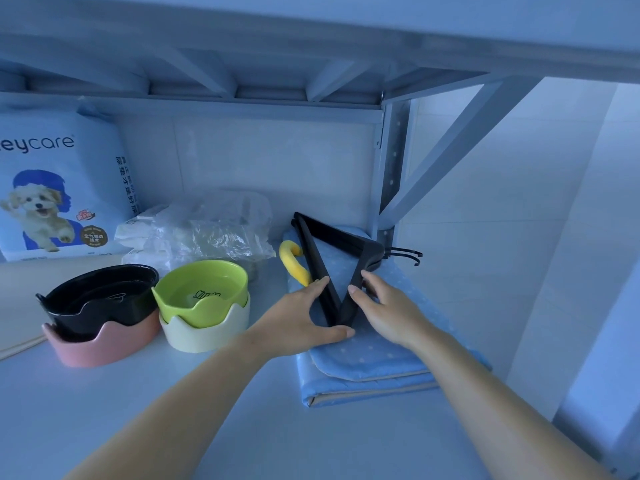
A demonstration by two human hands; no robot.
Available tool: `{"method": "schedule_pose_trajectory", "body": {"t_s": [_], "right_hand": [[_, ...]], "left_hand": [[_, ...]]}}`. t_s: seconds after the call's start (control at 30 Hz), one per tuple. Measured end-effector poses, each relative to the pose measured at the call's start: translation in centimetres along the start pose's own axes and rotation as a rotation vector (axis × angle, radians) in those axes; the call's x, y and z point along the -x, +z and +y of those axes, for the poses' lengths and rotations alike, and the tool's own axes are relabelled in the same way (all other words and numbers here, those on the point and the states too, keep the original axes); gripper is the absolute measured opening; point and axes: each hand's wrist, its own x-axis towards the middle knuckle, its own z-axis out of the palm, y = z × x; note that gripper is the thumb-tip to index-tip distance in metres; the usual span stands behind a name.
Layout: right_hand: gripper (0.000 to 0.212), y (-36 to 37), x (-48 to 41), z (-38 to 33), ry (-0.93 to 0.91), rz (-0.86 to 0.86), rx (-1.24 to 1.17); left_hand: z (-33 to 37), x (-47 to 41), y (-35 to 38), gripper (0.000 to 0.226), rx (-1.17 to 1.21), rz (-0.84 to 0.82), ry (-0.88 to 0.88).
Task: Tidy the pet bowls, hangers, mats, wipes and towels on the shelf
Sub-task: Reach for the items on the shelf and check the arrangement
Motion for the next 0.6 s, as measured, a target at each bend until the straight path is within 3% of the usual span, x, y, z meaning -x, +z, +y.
{"method": "schedule_pose_trajectory", "body": {"t_s": [0.27, 0.6], "right_hand": [[0.064, 0.07, 0.13, 0.31, -0.003, -0.016, -0.042], [0.065, 0.81, 0.16, -0.4, 0.017, -0.03, -0.02]], "left_hand": [[0.16, 0.17, 0.76, 0.11, -0.049, 0.012, 0.036], [-0.08, 0.69, 0.44, 0.1, -0.08, 0.059, 0.029]]}}
